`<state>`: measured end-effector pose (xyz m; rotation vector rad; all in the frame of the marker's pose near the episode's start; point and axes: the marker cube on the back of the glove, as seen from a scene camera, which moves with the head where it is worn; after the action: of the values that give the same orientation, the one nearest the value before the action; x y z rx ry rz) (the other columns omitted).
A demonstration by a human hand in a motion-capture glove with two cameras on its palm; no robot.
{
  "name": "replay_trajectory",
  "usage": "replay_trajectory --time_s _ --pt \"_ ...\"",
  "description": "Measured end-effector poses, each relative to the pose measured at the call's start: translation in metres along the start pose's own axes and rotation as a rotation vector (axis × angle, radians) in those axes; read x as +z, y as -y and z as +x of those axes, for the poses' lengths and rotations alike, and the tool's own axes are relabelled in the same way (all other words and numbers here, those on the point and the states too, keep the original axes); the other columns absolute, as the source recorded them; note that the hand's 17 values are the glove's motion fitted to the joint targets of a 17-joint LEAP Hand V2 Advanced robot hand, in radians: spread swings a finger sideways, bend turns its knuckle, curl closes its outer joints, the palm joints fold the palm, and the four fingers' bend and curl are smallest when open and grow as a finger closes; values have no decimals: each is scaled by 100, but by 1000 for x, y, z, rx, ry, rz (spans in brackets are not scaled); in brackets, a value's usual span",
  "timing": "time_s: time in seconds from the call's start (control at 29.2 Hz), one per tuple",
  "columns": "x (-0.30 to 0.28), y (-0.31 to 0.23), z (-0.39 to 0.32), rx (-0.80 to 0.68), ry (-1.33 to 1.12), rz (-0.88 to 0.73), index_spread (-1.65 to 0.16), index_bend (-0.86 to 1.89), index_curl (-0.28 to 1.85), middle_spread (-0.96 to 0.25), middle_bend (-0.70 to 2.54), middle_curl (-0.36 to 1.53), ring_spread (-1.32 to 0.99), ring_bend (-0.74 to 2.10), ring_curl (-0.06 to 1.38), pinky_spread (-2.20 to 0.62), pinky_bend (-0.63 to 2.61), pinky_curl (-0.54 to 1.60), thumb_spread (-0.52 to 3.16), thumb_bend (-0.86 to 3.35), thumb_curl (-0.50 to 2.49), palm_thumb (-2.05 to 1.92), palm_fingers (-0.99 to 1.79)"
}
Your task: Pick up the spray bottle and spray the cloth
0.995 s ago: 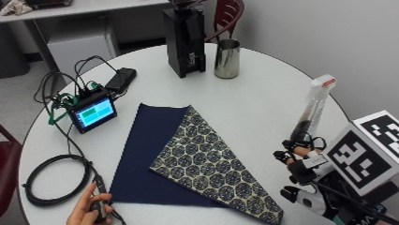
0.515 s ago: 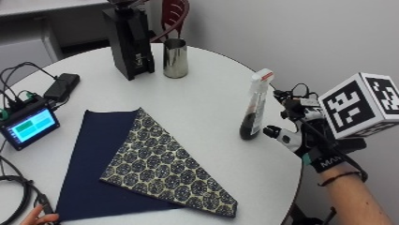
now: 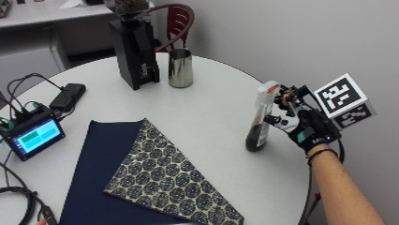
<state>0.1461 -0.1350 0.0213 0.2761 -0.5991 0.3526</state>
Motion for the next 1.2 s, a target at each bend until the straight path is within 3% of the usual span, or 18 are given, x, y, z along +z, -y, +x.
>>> replay_trajectory --time_s 0.48,0.69,0.79,1.2 --pt "14 2 8 -29 339 -4 -34 10 13 -10 38 37 -4 51 34 17 42 34 94 4 32 76 63" --pt "4 -1 11 -51 370 88 -32 7 14 -13 54 42 -11 62 36 14 29 30 95 4 34 83 95" --pt "2 -5 16 -51 387 120 -30 19 19 -13 49 42 -13 61 38 12 28 30 94 3 36 86 103" --pt "3 -30 46 28 381 239 -27 13 28 -15 39 43 -17 54 40 -1 30 34 82 -1 45 94 113"
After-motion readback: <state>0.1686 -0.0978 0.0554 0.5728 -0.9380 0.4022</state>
